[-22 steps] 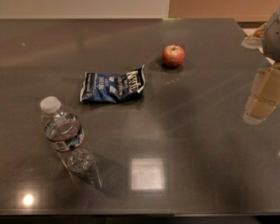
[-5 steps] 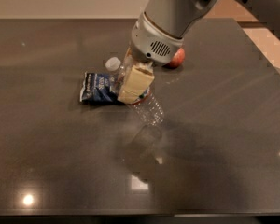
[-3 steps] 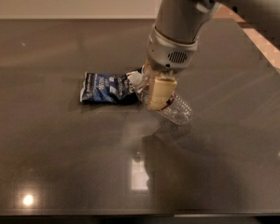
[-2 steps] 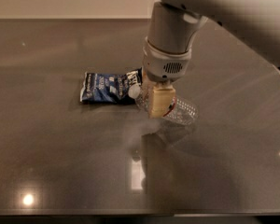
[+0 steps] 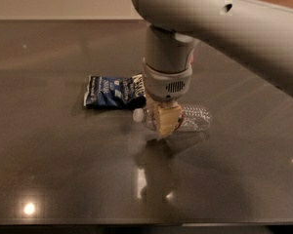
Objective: Knock water bottle over
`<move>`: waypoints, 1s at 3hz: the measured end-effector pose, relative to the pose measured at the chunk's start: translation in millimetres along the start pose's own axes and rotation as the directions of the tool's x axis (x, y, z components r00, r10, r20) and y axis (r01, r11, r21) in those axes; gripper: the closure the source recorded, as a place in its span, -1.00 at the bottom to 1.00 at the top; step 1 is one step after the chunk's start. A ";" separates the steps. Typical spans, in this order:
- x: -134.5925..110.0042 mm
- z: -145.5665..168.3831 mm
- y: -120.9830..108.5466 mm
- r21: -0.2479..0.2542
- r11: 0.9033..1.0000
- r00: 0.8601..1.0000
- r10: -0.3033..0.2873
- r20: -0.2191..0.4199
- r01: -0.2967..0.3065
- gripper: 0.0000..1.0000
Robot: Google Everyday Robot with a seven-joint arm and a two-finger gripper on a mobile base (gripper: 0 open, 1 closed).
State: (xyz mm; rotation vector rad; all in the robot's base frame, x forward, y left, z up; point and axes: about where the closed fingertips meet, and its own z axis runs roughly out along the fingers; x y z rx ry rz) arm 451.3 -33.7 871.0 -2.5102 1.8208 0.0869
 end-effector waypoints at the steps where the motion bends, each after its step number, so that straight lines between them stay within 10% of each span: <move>1: -8.6 10.9 7.0 -0.018 0.999 0.999 -0.037 -0.011 0.036 -0.74; 3: -20.8 28.2 19.1 -0.047 0.997 0.998 -0.058 0.003 0.058 -1.00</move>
Offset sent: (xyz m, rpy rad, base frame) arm -0.0334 0.0159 -0.0311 -0.0327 0.0721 0.0826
